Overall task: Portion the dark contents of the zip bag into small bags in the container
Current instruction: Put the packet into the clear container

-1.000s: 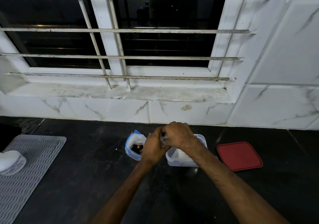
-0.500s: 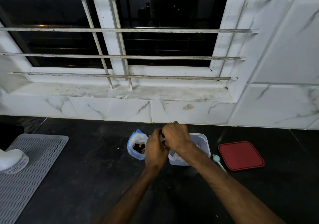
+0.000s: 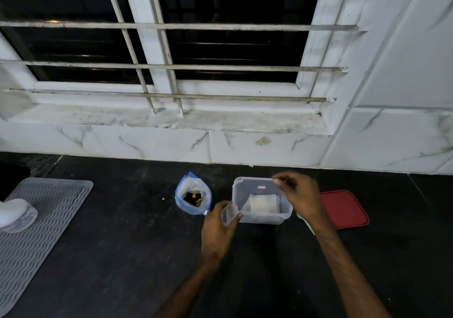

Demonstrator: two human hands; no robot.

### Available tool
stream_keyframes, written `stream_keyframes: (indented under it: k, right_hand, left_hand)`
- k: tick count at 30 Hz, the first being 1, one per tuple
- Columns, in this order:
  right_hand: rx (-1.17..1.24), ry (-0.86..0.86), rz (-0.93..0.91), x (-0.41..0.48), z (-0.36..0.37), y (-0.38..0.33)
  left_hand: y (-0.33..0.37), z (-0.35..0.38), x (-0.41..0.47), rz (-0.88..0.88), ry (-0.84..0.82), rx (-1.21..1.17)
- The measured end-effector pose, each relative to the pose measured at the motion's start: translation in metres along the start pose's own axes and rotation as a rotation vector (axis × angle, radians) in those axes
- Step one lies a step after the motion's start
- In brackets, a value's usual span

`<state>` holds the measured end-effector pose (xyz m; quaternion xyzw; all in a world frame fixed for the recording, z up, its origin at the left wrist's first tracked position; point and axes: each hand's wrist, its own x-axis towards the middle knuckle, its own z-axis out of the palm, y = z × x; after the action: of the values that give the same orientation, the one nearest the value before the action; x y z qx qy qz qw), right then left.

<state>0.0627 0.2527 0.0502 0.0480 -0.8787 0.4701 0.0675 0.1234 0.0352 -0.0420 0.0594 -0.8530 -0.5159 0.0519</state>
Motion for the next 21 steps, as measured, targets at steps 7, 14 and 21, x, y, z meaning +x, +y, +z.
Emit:
stream_keyframes:
  k: [7, 14, 21]
  right_hand:
    - [-0.435, -0.075, 0.373, -0.044, -0.003, 0.144]
    - [-0.767, -0.271, 0.336, -0.039, 0.02, 0.156]
    - [-0.821, -0.125, 0.291, -0.041, 0.018, 0.161]
  left_hand:
    - [-0.005, 0.035, -0.024, -0.168, -0.029, 0.054]
    - [0.0, 0.056, -0.032, -0.316, 0.03, 0.113]
    - [0.009, 0.073, -0.03, -0.35, 0.055, 0.168]
